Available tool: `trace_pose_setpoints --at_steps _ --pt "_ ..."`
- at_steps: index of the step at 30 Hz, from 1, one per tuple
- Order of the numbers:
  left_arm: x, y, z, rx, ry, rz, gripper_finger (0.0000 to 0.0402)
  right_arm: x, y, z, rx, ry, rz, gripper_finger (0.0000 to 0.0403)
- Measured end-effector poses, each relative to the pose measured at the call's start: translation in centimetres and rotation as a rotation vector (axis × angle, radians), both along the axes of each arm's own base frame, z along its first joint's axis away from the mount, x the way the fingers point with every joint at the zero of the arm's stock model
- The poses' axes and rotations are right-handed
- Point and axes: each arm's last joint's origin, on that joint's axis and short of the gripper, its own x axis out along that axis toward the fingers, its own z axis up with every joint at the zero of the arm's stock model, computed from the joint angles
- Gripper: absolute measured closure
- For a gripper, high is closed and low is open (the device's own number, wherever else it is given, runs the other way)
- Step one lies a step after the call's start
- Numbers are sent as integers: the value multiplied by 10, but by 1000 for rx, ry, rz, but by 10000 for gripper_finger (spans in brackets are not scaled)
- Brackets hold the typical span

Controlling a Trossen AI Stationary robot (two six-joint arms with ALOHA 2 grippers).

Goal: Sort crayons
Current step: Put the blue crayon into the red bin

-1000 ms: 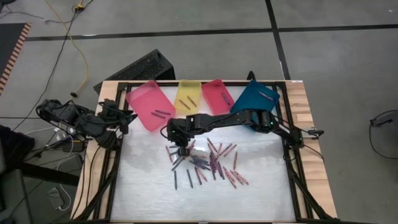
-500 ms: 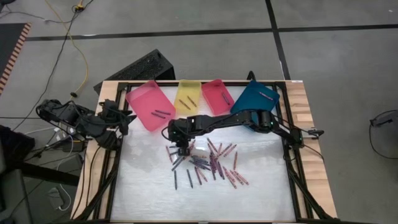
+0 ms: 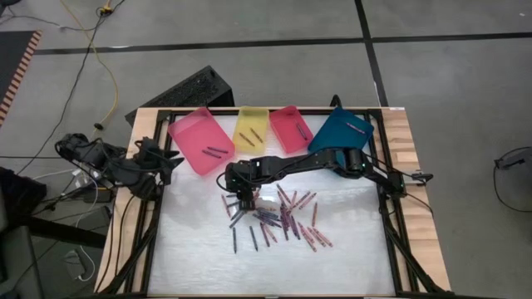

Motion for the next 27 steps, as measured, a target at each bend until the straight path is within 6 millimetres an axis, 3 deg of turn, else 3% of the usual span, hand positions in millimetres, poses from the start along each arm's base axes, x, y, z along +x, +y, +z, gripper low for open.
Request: trace_pose_setpoints --at_steps 8,14,20,27 --pt "-6 0 -33 -73 -131 -110 236 0 -1 0 -2 -1 -3 233" --pt "-2 -8 -51 -110 -132 -315 236 0 -1 0 -4 0 0 233" --pt "4 -14 -64 -156 -123 -369 236 8 2 -31 19 44 -15 233" --pt "6 -16 -66 -176 -125 -397 236 9 13 -47 10 85 -10 234"
